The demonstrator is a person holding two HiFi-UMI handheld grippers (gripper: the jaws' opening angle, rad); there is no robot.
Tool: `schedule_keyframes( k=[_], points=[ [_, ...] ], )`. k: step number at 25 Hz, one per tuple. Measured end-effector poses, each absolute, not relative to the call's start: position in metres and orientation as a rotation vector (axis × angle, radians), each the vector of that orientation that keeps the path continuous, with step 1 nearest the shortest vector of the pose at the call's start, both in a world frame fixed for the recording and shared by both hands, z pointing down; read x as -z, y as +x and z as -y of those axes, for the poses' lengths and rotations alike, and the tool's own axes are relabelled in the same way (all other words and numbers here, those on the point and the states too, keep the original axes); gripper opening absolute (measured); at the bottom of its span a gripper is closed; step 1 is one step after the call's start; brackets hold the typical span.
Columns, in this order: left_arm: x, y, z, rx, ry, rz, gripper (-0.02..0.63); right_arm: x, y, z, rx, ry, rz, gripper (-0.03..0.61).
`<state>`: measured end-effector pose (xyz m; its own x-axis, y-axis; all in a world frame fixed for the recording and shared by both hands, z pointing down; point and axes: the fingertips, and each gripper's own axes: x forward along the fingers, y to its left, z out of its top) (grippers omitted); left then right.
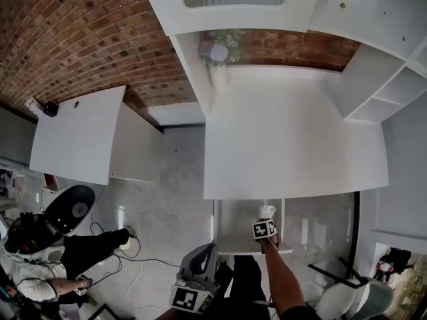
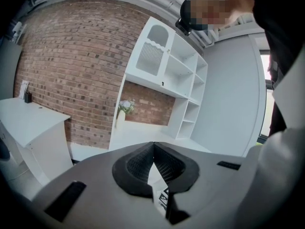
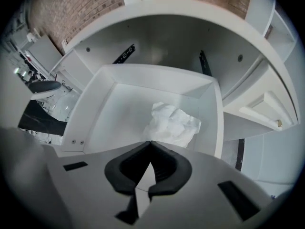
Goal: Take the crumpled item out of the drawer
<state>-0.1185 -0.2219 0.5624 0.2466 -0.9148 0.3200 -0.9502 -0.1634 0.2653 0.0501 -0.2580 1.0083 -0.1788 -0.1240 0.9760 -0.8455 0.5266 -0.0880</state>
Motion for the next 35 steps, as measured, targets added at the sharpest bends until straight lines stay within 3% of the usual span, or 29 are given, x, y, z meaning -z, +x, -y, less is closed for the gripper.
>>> schedule_keyframes(
  k=[8,22,35],
  points=[
    [-0.525,-0.132,0.177,-0.040,2.157,1.743,0.025,-0.901,0.033,0.239,-0.707,0.927,1.835,0.015],
    [-0.490,-0.130,0.056,0.108,2.324,1.668,0.025,-0.606,0.022,0.133,-0.314,1.327,2.292,0.014],
    [-0.474,-0.088,0.025,0.110,2.351,1.656,0.025,-0.480,0.055,0.064,-0.130,1.487,2.507,0.014]
  ],
)
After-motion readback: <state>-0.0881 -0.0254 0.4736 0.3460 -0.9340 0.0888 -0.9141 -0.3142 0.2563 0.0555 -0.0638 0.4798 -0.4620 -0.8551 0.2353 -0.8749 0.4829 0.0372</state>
